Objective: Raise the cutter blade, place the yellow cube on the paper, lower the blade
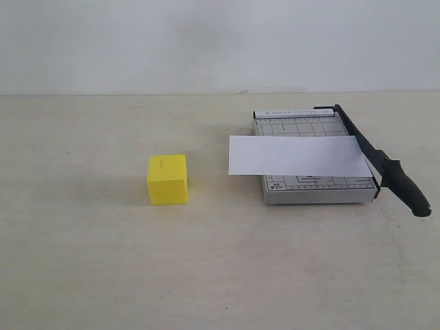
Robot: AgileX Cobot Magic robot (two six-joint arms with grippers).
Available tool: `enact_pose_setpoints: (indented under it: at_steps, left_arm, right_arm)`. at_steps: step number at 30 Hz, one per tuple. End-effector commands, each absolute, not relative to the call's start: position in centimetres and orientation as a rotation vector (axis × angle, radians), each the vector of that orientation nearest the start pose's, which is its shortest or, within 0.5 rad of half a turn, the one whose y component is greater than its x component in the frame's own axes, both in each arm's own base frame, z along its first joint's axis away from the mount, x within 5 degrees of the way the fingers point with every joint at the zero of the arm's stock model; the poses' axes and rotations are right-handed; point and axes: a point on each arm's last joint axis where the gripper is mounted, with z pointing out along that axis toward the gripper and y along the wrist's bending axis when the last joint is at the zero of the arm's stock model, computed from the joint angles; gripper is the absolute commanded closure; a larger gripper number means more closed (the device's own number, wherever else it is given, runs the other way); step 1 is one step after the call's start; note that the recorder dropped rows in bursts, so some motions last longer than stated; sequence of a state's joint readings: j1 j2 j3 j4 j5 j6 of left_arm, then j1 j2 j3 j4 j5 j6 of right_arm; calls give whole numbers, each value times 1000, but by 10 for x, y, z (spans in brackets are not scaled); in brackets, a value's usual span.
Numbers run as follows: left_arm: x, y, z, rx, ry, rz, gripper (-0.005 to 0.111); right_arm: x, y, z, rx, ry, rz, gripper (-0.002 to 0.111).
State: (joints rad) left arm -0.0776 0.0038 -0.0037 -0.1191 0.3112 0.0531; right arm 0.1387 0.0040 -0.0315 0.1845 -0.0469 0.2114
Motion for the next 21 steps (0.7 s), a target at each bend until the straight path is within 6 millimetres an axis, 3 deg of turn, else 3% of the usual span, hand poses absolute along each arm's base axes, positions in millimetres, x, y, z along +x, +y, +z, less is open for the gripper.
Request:
enact_pose_setpoints:
  at_steps: [1, 8, 13, 17, 21]
  left_arm:
    - [54, -7, 186, 39, 1782, -125, 102]
    - [54, -7, 186, 39, 1782, -125, 102]
    - [54, -7, 186, 39, 1782, -125, 102]
    - [54, -7, 186, 39, 1782, -125, 102]
    - [54, -7, 186, 39, 1782, -125, 102]
  right_arm:
    - [53, 6, 232, 204, 1349, 453, 108]
    - [52, 5, 236, 257, 1314, 520, 108]
    - [50, 9, 235, 274, 1524, 547, 104]
    - [39, 11, 261, 190, 1579, 497, 85]
    - [44, 11, 291, 82, 1690, 360, 50]
